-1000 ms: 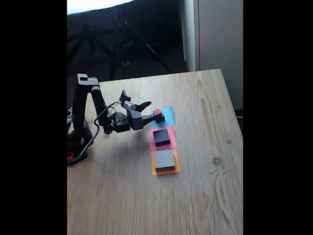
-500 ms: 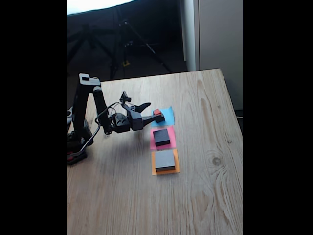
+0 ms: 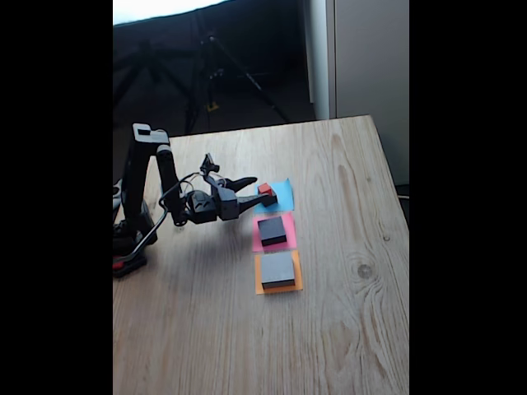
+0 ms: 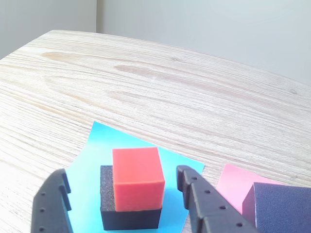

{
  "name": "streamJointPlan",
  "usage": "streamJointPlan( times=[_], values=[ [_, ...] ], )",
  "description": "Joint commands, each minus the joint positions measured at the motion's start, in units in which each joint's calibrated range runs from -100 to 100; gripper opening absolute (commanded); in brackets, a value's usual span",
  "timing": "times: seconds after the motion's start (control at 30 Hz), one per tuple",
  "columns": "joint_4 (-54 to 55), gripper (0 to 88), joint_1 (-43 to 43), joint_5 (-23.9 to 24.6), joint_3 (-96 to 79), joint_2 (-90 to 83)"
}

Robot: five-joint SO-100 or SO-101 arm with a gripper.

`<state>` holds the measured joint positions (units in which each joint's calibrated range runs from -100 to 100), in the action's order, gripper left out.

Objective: Tower of hanoi

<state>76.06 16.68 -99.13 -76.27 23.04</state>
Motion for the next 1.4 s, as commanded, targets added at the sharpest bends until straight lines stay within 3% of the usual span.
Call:
streamJointPlan(
  times=[0.0,0.57,1.07,1.37],
  values=[
    [0.2,20.2,0.7,-0.9,0.0,-1.2],
    [-1.4,6.3,0.7,-0.9,0.2,-1.7],
    [-2.4,1.8,0.8,-0.9,0.1,-3.1],
    [-12.5,0.3,1.3,-0.9,-4.5,-16.3]
  ],
)
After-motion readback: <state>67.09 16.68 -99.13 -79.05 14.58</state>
